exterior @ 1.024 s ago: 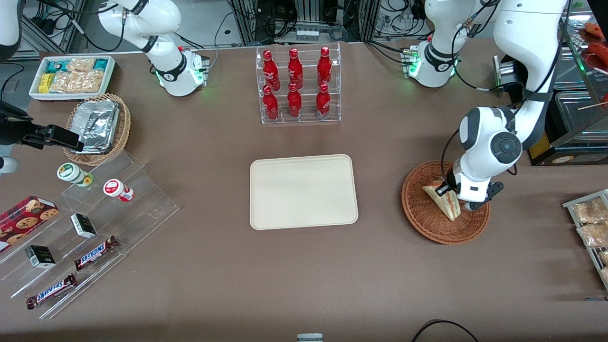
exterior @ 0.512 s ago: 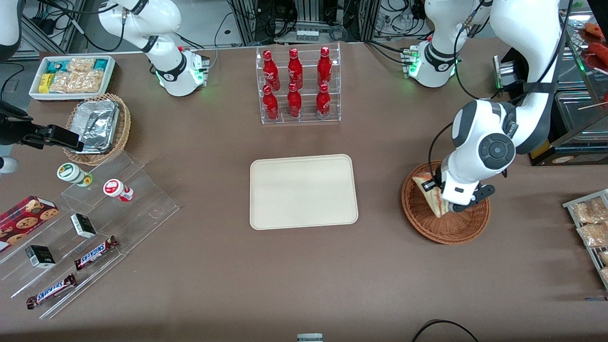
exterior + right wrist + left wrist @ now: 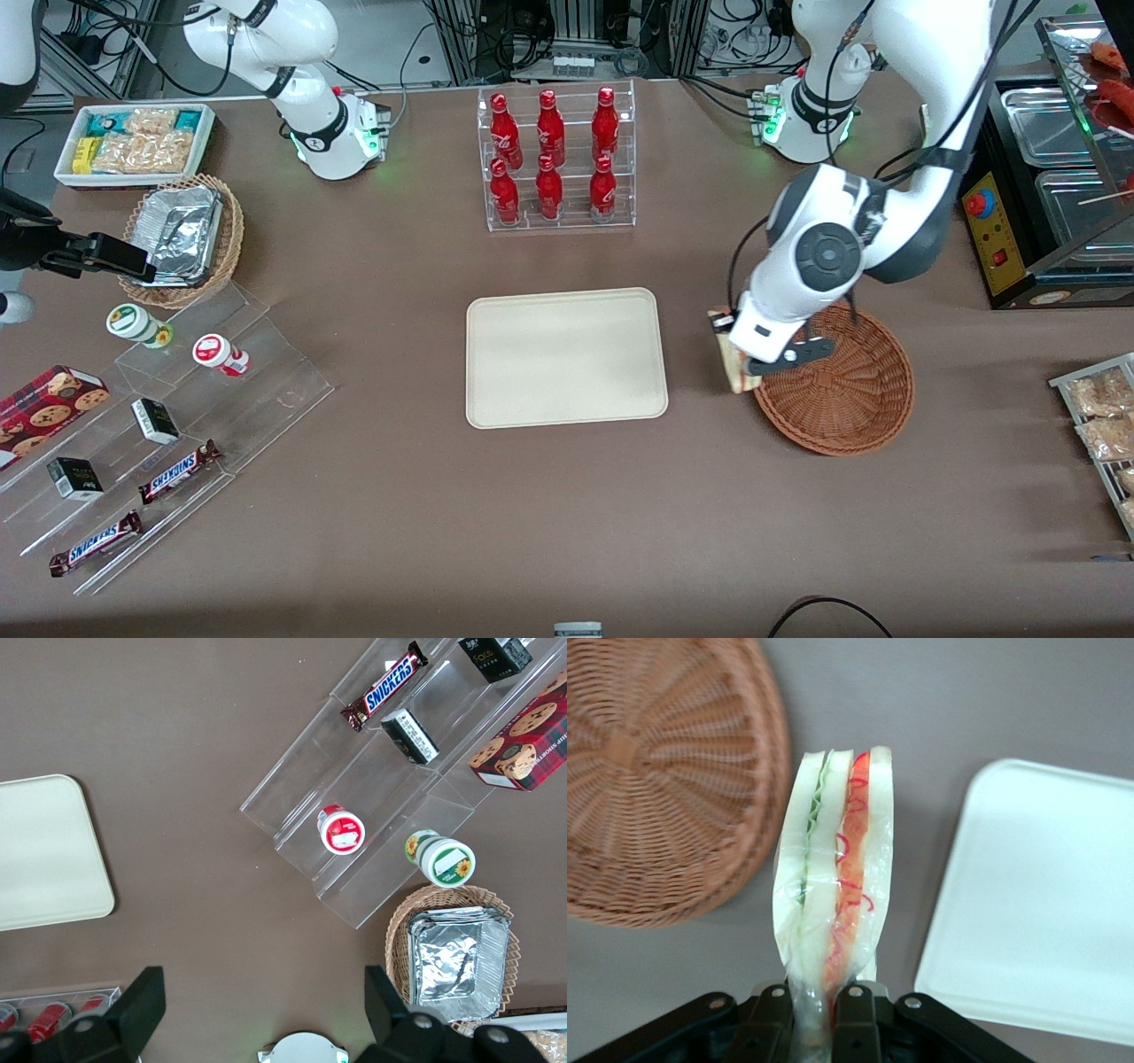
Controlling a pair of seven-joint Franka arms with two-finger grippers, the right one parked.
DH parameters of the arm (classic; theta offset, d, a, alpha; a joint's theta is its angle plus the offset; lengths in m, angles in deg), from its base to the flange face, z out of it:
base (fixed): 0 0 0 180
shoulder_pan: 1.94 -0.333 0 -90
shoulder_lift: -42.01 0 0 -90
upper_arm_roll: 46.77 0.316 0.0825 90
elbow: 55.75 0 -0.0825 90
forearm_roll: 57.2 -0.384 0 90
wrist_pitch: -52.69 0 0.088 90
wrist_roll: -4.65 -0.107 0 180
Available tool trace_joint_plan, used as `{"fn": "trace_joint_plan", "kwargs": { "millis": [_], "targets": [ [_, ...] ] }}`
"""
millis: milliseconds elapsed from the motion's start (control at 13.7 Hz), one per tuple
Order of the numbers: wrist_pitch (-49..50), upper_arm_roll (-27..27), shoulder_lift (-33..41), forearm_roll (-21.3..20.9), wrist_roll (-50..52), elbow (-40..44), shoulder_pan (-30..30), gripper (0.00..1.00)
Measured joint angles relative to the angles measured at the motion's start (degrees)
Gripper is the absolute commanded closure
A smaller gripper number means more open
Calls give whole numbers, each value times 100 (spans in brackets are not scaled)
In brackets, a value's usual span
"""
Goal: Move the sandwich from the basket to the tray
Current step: 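Lift the sandwich and carry it with the left gripper to the tray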
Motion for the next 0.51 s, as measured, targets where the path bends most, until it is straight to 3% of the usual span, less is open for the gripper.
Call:
{"fn": "trace_joint_plan", "kwargs": {
  "millis": [293, 512],
  "targets": [
    [-4, -635, -706, -336, 172, 641, 53, 100],
    [-6, -718, -1258, -467, 509, 1219, 577, 100]
  ]
}}
